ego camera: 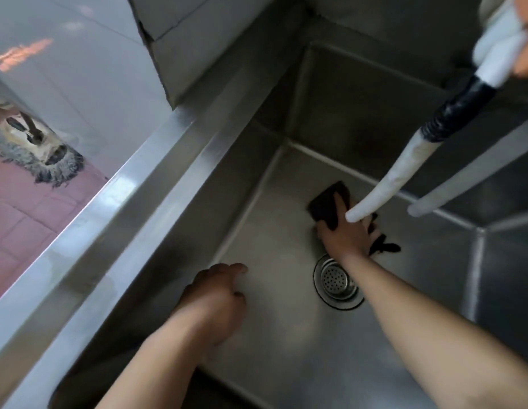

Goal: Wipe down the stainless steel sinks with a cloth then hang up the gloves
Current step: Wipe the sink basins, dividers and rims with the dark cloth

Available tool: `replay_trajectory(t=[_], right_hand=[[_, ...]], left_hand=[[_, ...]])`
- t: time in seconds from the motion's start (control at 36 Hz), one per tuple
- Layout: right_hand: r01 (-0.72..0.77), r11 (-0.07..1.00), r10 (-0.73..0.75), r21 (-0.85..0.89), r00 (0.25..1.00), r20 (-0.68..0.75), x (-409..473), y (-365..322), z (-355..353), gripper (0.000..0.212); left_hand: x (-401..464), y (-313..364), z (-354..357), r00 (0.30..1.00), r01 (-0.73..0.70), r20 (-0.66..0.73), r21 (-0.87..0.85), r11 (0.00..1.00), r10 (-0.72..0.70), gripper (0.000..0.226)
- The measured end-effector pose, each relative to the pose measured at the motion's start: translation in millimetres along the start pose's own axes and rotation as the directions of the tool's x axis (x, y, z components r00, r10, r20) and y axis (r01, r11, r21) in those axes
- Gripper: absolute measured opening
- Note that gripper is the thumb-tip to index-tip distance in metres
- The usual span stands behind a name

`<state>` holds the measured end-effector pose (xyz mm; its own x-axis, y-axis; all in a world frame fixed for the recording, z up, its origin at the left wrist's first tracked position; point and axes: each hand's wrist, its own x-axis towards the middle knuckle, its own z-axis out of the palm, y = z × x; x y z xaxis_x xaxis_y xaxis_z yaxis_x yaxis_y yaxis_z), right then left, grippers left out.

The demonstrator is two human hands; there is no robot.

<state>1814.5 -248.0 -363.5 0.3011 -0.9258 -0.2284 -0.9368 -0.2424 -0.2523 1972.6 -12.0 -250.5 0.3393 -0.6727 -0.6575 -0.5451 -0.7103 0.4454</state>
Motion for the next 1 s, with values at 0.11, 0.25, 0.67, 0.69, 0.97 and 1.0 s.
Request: replay_trajectory(t=[0.11, 0.25, 0.67, 0.69, 0.97, 1.0], right_hand=[[0.289, 0.952, -0.279, -0.1, 0.954, 0.106, -58.8, -36.4, 29.1, 0.079], [0.599, 0.8, -0.586, -0.039, 0.793, 0.168, -151.6, -62.7, 59.6, 0.073], [0.422, 0.893, -0.38, 0.158, 0.519, 0.766, -262.5, 23.2, -10.8, 0.043], [0.315, 0.926, -0.344, 0.209, 0.472, 0.812, -263.1, 24.6, -24.5, 0.041], [-0.251, 0.859, -0.329, 0.446, 0.397, 0.857, -293.1, 42.4, -166.7, 0.035], [-0.318, 0.822, -0.34, 0.472, 0.391, 0.855, -296.5, 42.7, -180.2, 0.035]], left_hand=[[-1.4, 0.1, -4.2, 0.998, 0.055, -0.01, -0.031, 0.998, -0.056, 0.058], [-2.9, 5.1, -2.1, 0.997, 0.057, 0.049, -0.054, 0.997, -0.055, 0.055], [-35.9, 2.5, 0.0, 0.988, 0.059, -0.128, -0.162, 0.985, -0.08, 0.05], [-46.1, 8.1, -3.4, 0.986, 0.056, -0.142, -0.186, 0.981, -0.084, 0.05], [-212.3, 73.8, 4.1, 0.985, -0.067, -0.173, -0.378, 0.923, 0.001, 0.042], [-227.8, 77.3, 6.4, 0.984, -0.083, -0.175, -0.36, 0.929, 0.02, 0.041]])
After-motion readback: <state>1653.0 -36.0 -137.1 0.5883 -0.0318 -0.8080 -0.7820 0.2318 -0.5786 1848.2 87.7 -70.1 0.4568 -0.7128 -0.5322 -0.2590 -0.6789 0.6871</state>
